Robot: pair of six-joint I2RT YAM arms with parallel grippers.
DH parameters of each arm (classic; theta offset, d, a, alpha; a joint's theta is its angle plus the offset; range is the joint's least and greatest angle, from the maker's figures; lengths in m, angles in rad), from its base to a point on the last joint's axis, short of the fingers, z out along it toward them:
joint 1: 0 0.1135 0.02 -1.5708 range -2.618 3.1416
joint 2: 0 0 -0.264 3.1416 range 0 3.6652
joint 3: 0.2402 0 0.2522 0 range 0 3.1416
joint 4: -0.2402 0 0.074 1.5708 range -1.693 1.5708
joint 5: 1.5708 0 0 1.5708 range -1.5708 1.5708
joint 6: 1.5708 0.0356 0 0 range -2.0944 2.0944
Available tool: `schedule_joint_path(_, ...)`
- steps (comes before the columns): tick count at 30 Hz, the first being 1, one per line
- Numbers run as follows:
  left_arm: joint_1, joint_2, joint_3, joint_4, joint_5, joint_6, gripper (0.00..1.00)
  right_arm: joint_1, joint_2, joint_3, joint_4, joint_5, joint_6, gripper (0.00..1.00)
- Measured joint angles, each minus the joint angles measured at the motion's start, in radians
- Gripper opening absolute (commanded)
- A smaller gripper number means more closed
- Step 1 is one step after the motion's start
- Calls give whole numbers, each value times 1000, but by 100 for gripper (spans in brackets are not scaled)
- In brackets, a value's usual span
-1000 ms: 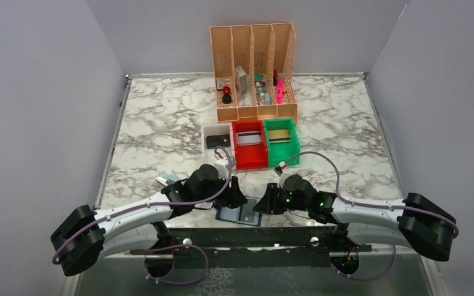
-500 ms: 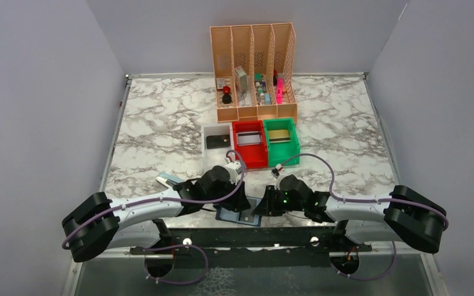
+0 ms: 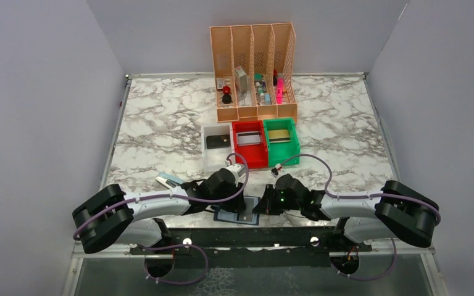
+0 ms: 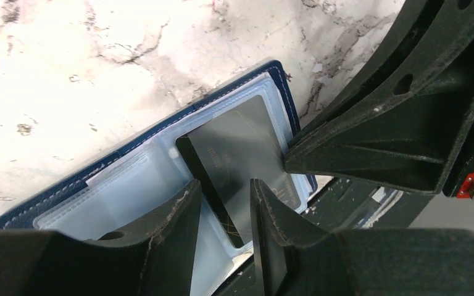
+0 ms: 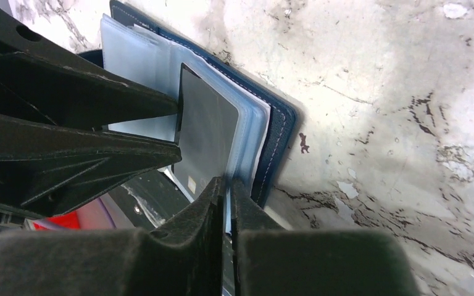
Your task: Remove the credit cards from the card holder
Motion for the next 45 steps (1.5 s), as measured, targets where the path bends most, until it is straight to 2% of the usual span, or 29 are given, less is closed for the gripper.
schedule_joint_path(6, -2, -17, -5, -10, -50, -3, 38, 0, 46, 4, 44, 2, 60, 5)
schedule_joint_path(14, -2, -77, -28, -31, -86, -22, 46, 0, 69, 13, 61, 10, 90, 5)
schedule_joint_path(19, -2, -122, -29, -50, -109, -24, 48, 0, 69, 16, 55, 14, 90, 5)
schedule_joint_path(33, -2, -53, -39, -18, -109, -1, 28, 2, 75, 61, -18, 35, 78, 5)
schedule_joint_path(45, 10, -101, -150, 140, -110, -51, 11, 2, 90, 79, -30, 33, 64, 5)
